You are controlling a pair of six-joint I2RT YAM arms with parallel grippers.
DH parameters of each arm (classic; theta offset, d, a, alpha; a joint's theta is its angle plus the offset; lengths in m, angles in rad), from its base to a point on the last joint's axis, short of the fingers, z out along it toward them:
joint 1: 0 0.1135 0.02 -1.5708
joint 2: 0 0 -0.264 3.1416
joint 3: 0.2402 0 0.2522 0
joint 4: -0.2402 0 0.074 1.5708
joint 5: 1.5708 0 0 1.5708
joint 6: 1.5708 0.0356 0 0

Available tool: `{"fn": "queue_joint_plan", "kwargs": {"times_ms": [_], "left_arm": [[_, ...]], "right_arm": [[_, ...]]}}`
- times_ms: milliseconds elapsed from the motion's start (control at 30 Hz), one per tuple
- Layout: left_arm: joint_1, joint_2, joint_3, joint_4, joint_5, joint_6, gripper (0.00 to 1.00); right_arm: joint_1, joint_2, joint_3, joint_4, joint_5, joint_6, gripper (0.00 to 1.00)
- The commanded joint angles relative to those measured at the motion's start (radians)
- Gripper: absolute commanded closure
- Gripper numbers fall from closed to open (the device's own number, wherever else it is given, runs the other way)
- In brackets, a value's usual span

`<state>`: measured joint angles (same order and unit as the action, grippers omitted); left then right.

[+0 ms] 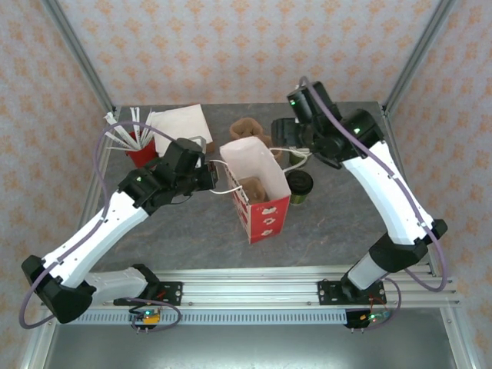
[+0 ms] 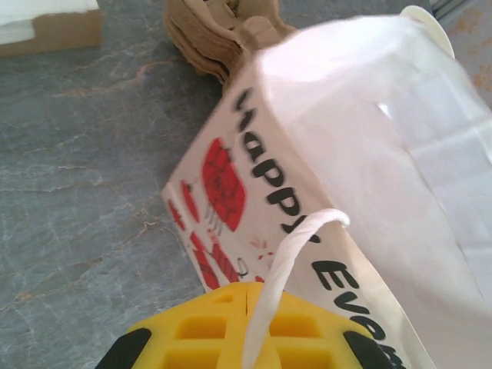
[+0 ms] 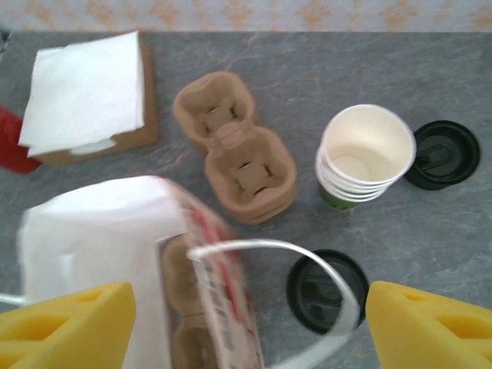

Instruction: Pack the takeout coffee

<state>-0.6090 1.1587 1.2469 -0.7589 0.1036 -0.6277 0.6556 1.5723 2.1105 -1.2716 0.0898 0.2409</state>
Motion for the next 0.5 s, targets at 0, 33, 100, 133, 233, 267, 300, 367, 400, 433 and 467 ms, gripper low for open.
{"fn": "queue_joint_plan", "kwargs": {"times_ms": [0, 33, 100, 133, 233, 267, 300, 367, 400, 433, 467], "left_arm": [[0.009, -0.035, 0.012, -0.04, -0.034, -0.004, 1.0], [0.011, -0.041, 0.009, -0.041, -0.036, -0.006, 1.0], [0.014, -0.05, 0.011, -0.052, -0.045, -0.001, 1.0], [0.016, -0.055, 0.008, -0.055, -0.052, 0.0, 1.0], [0.021, -0.058, -0.004, -0.049, -0.047, -0.002, 1.0], [0.021, -0.054, -0.004, -0.048, -0.04, -0.001, 1.0], [0.022, -0.048, -0.004, -0.048, -0.033, 0.0, 1.0], [0.022, -0.039, -0.004, -0.044, -0.021, 0.0, 1.0], [0.023, -0.036, -0.004, -0.042, -0.018, 0.0, 0.98], [0.023, -0.035, -0.003, -0.039, -0.018, 0.0, 0.97], [0.023, -0.034, -0.003, -0.039, -0.02, 0.0, 0.96]], "right_arm": [[-0.094, -0.033, -0.063, -0.012, -0.004, -0.031, 0.2], [-0.132, -0.041, -0.101, -0.007, -0.014, -0.032, 0.2], [-0.202, -0.061, -0.179, 0.008, -0.042, -0.028, 0.2], [-0.227, -0.077, -0.229, 0.024, -0.047, -0.028, 0.2], [-0.258, -0.111, -0.359, 0.044, -0.062, -0.026, 0.19], [-0.257, -0.118, -0.399, 0.051, -0.078, -0.027, 0.18], [-0.257, -0.127, -0.442, 0.061, -0.1, -0.026, 0.18], [-0.257, -0.143, -0.52, 0.092, -0.129, -0.021, 0.16], [-0.258, -0.144, -0.557, 0.106, -0.14, -0.02, 0.16], [-0.258, -0.143, -0.584, 0.117, -0.151, -0.019, 0.15], [-0.257, -0.138, -0.602, 0.124, -0.167, -0.019, 0.15]]}}
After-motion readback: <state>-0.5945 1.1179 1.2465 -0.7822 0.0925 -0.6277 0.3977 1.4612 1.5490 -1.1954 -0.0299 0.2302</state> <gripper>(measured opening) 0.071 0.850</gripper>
